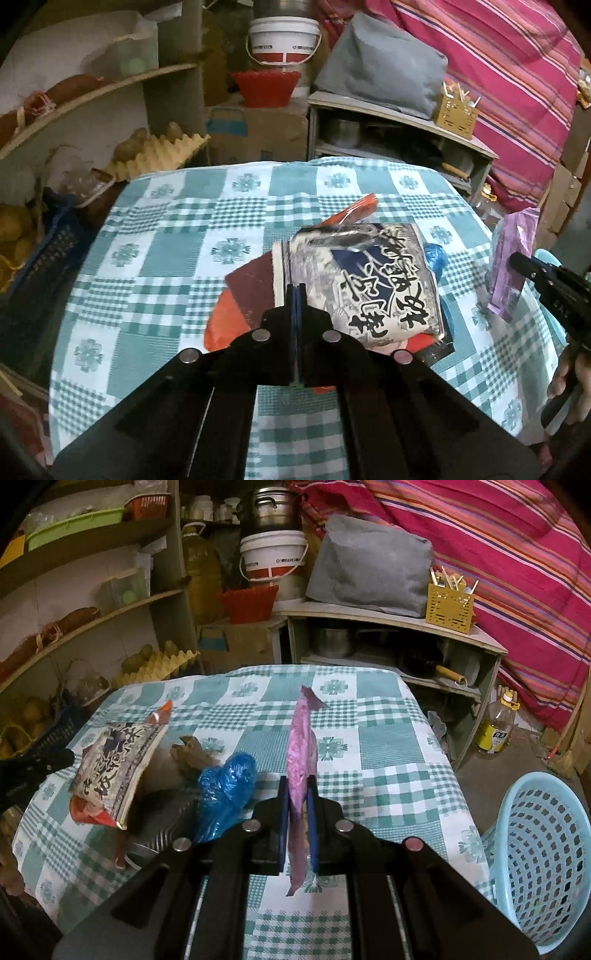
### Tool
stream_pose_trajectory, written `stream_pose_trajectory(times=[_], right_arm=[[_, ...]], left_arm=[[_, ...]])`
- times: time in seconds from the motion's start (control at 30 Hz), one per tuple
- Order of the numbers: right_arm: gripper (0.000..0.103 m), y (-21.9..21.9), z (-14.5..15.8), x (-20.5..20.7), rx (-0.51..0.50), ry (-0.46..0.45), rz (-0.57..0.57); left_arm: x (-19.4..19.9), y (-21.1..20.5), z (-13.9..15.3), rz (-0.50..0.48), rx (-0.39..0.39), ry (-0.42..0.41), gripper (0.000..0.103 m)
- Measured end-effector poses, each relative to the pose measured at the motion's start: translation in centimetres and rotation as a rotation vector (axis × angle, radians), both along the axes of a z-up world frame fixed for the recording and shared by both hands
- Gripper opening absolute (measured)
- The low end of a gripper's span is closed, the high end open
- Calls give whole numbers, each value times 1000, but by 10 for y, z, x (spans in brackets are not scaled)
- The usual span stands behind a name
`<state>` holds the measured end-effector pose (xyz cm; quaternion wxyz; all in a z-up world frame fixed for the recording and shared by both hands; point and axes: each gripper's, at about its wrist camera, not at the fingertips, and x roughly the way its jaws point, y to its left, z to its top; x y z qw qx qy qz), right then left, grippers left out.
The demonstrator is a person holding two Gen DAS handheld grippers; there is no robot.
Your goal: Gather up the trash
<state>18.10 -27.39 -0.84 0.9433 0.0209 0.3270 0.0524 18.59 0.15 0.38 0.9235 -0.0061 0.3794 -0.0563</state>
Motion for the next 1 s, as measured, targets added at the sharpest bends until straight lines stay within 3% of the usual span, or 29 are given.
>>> stream_pose_trajectory(times=[0.07,0.1,0.17,0.4,0.57,0.77,0.8,0.87,0.93,0.97,1.0], right_arm=[[9,-2,1,-1,3,-2,-1],[9,-3,0,-3,3,-3,-1],[9,-4,1,-3,4,-4,-2],[9,-10,0,-6,7,-1,-12],[9,-17,-6,-3,16,21,-29],[9,-17,-11,0,9,31,-31],[9,-17,-11,0,9,31,-31],[9,-16,-13,1,6,33,-30],[9,-15,-15,2,2,36,-28],[9,-14,-16,3,1,38,-27],[9,-14,-17,4,-1,40,-26]], left_arm=[[-4,-4,2,-2,12,-6,20],[-6,-7,3,-2,18,-14,52],[-12,-14,5,4,37,-54,83],[-3,-40,-3,-2,67,-44,97],[1,-58,-18,-33,105,-32,98],[11,-54,-32,-26,93,-3,97],[12,-52,-32,-27,78,-2,93],[14,-46,-31,-39,38,7,75],[15,-42,-30,-41,12,16,53],[16,-39,-30,-39,-2,17,48],[16,-36,-29,-34,-8,17,34]])
